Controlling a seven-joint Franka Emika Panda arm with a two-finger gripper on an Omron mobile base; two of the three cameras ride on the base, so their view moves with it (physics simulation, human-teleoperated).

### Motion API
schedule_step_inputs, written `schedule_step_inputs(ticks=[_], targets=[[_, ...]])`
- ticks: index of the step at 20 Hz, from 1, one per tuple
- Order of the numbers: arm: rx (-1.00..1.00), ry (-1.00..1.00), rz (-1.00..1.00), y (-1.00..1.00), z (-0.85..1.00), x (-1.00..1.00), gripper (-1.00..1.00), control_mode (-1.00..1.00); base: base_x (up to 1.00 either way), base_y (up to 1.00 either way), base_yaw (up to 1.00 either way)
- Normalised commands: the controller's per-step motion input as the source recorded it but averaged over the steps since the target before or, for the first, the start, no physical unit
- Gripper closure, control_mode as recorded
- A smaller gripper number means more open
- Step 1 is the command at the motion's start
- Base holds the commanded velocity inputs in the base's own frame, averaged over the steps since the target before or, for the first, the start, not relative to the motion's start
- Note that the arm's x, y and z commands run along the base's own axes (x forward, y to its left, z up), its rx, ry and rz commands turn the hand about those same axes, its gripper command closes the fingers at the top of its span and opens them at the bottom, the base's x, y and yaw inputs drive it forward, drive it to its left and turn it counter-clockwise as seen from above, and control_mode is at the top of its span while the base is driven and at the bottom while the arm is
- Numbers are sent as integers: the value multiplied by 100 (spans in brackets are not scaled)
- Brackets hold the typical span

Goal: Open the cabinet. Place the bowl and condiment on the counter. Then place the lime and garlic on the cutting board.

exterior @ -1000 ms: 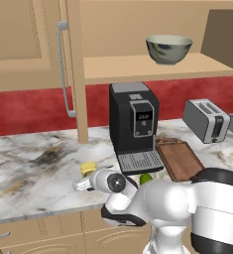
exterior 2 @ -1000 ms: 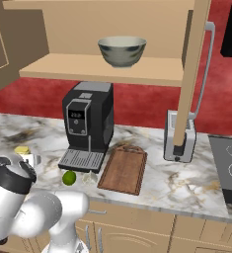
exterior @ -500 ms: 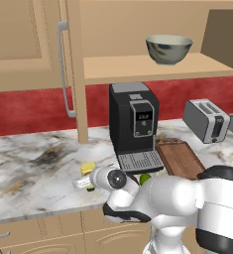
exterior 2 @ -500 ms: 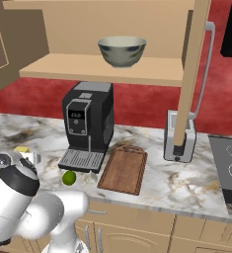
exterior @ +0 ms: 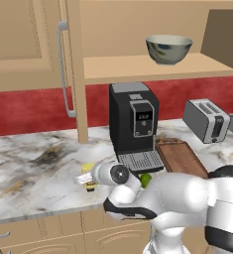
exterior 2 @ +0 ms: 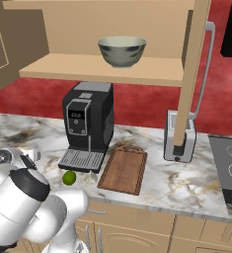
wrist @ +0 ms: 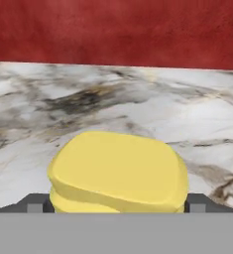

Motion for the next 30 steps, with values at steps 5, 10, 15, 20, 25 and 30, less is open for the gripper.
schedule_step_inputs(ticks=[5, 10, 15, 20, 25, 30], targets=[[0, 4, -2, -7, 82, -1, -100, -100, 0, 0, 0], [0, 7, -7, -12, 89, 0, -100, -100, 0, 0, 0], [0, 10, -11, -21, 96, 0, -100, -100, 0, 0, 0], [0, 3, -11, -48, 81, -3, -100, -100, 0, 0, 0], [3, 1, -14, -71, 77, -18, -100, -100, 0, 0, 0], [4, -1, -7, -64, 59, -41, -100, -100, 0, 0, 0]])
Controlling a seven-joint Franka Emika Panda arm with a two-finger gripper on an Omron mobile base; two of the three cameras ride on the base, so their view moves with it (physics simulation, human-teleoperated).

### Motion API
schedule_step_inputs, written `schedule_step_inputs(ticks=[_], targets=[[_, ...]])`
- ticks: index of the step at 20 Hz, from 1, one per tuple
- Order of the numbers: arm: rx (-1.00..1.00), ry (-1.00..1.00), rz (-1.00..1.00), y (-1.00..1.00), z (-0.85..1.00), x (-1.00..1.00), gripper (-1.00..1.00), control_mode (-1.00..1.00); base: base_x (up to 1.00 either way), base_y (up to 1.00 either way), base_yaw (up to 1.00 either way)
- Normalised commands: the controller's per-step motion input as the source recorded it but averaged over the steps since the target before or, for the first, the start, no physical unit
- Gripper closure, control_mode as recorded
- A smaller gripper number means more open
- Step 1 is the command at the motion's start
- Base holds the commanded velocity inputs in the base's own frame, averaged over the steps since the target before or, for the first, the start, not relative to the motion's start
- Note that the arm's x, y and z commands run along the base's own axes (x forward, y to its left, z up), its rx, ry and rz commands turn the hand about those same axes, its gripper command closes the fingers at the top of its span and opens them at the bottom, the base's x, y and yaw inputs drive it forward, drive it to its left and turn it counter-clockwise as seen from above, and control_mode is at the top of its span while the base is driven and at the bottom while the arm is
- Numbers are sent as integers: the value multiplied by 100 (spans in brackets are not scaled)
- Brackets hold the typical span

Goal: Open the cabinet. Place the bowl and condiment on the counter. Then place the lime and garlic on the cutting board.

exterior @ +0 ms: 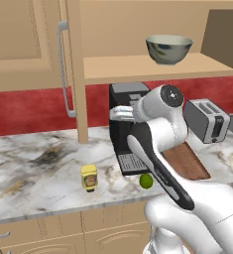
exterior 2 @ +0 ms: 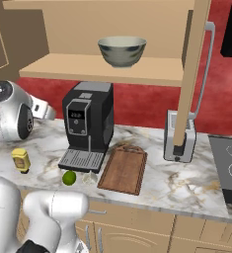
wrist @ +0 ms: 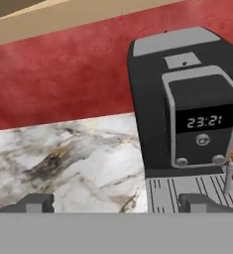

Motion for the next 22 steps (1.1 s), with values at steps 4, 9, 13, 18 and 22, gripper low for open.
schedule_step_inputs(ticks=[4, 9, 13, 18, 22], targets=[[2, -6, -9, -51, 59, -38, -100, -100, 0, 0, 0], [7, -6, -15, -51, 81, -7, -100, -100, 0, 0, 0], [10, -8, -11, -65, 86, 0, -100, -100, 0, 0, 0], [14, -17, -4, -78, 48, 0, -100, -100, 0, 0, 0], [10, -19, -5, -62, 27, 15, -100, -100, 0, 0, 0]])
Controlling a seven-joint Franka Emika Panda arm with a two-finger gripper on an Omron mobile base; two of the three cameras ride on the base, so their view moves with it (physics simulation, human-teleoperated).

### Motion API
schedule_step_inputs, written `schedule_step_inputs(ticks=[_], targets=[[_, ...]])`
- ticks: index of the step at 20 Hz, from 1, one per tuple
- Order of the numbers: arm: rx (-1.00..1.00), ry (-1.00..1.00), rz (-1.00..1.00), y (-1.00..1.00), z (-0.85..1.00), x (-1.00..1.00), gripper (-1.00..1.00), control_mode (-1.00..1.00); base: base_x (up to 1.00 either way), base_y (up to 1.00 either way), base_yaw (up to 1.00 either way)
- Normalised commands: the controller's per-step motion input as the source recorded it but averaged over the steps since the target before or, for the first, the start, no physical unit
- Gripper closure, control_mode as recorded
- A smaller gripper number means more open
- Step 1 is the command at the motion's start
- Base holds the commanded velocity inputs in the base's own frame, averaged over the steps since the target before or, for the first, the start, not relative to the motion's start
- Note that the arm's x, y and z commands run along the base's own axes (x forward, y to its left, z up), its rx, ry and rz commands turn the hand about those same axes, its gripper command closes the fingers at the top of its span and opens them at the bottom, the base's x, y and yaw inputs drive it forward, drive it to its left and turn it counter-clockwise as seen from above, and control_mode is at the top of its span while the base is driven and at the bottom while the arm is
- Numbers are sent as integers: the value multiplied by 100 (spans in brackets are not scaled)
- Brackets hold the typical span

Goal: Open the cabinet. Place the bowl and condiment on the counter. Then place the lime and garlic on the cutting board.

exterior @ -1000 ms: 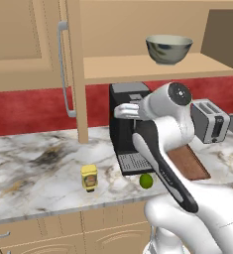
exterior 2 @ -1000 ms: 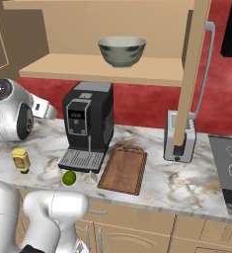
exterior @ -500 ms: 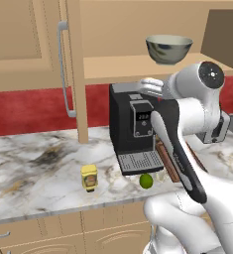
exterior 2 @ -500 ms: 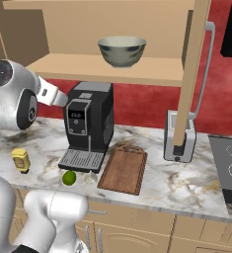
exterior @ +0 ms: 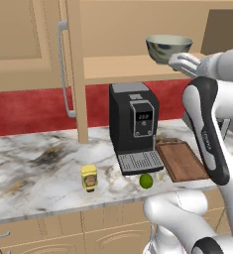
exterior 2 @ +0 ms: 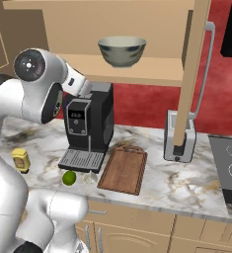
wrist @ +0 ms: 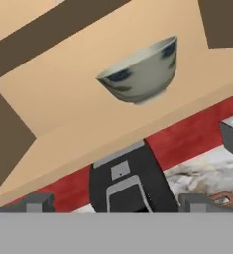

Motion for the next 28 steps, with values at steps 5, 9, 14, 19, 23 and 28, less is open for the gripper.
schedule_step_inputs(ticks=[5, 9, 14, 19, 23, 28], targets=[[14, -3, -10, -46, 36, 18, -100, -100, 0, 0, 0], [17, 5, -11, -36, 58, 26, -100, -100, 0, 0, 0], [18, 5, -9, -40, 35, 30, -100, -100, 0, 0, 0], [12, 0, -1, -29, -19, 67, -100, -100, 0, 0, 0], [11, 5, 0, -18, -9, 83, -100, -100, 0, 0, 0], [9, 11, 0, -13, 0, 74, -100, -100, 0, 0, 0]])
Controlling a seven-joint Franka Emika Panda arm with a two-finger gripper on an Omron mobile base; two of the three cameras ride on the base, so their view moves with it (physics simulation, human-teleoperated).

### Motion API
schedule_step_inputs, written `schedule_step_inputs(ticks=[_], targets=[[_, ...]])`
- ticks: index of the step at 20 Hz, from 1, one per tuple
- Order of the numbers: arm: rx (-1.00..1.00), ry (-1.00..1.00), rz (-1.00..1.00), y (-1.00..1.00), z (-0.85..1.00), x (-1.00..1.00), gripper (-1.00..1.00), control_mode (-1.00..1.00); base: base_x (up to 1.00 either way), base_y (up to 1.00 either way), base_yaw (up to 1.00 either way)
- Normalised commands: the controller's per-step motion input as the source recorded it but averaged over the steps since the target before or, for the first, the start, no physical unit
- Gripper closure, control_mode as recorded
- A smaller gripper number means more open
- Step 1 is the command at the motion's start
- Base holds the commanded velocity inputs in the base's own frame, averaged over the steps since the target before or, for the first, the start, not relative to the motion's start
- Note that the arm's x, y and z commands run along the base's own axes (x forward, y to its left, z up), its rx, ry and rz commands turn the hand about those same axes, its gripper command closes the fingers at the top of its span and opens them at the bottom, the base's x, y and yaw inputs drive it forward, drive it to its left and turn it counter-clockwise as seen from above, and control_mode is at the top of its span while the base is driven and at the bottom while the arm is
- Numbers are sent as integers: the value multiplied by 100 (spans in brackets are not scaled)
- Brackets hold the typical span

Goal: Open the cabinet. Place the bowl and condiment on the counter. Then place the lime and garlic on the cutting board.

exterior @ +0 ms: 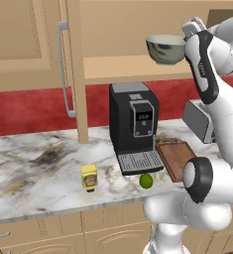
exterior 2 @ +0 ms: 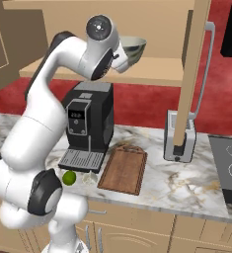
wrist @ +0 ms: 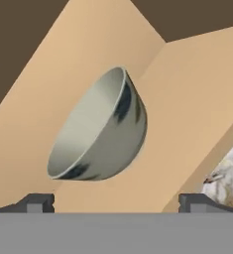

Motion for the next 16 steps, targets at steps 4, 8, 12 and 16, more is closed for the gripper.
schedule_step_inputs(ticks=[4, 8, 12, 16], targets=[[6, 8, 0, -15, 0, 61, -100, -100, 0, 0, 0], [4, 1, 0, -18, -5, 59, -100, -100, 0, 0, 0], [1, 0, 0, -14, -17, 69, -100, -100, 0, 0, 0], [0, 0, 0, -9, -21, 62, -100, -100, 0, 0, 0]])
